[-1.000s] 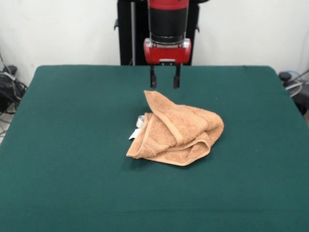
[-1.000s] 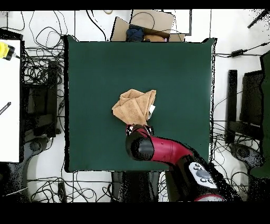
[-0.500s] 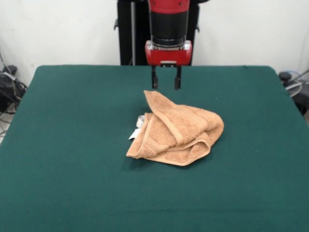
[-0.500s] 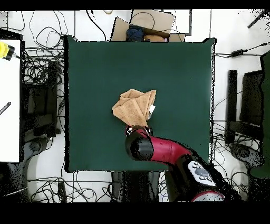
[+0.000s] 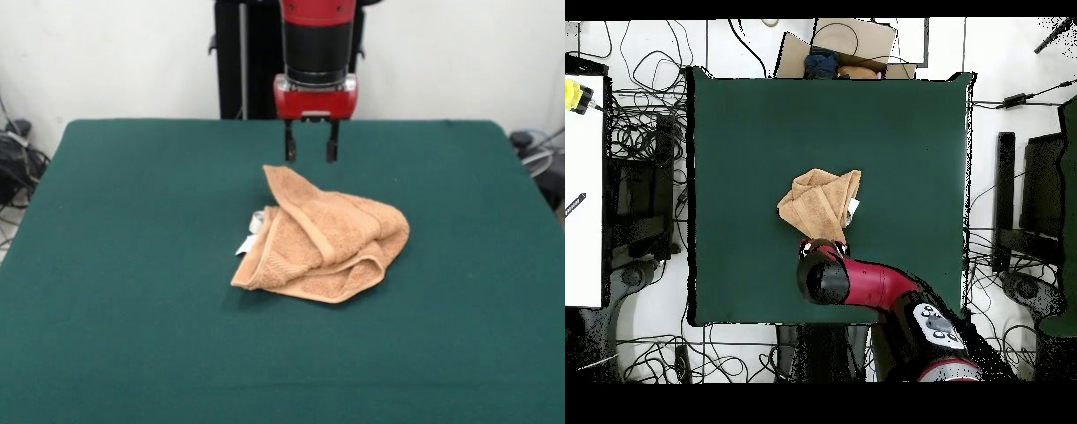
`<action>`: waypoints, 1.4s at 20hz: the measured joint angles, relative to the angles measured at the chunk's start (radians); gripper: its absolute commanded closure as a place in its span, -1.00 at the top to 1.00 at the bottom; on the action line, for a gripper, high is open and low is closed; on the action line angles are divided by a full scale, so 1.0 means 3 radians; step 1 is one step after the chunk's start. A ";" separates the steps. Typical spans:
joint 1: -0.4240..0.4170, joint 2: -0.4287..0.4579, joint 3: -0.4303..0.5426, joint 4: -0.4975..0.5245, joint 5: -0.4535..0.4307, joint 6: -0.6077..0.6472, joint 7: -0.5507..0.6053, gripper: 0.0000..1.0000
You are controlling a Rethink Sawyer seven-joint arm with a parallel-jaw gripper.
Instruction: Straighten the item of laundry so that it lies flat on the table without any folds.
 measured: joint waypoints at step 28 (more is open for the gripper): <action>-0.0124 0.0064 -0.0215 -0.0033 0.0000 0.0316 0.0000 1.00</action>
